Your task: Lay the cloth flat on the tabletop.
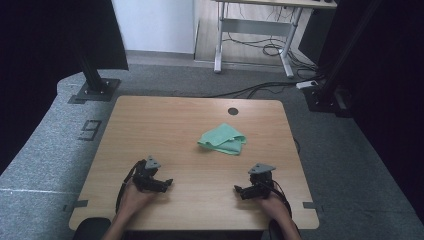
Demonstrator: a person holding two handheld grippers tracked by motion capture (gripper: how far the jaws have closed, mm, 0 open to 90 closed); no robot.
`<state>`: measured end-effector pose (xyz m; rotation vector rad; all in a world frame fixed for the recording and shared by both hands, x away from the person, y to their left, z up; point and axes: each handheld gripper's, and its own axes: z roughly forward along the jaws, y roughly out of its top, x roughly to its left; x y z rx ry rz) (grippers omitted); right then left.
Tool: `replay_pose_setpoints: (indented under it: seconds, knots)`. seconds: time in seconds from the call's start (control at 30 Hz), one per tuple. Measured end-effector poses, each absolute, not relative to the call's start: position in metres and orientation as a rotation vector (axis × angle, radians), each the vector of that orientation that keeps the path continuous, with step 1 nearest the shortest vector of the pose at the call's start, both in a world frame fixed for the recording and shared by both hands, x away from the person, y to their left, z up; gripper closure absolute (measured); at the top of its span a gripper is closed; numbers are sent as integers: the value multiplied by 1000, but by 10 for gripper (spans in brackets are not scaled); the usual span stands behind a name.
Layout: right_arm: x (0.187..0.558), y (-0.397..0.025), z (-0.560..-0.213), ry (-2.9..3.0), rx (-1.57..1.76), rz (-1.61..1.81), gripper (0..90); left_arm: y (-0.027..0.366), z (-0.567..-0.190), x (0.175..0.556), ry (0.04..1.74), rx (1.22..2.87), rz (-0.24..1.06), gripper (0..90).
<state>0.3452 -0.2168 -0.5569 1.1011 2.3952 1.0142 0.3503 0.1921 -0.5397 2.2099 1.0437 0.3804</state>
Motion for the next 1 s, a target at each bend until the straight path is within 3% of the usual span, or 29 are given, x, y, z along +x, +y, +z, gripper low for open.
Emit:
replay_pose_setpoints:
  seconds: [0.47, 1.0]
  knots:
    - [345, -217, -557, 2395, 1101, 1014, 0, 176, -525, 359, 968, 2203, 346, 165]
    - [345, -217, -557, 2396, 1101, 1014, 0, 151, -499, 391, 867, 2186, 349, 326]
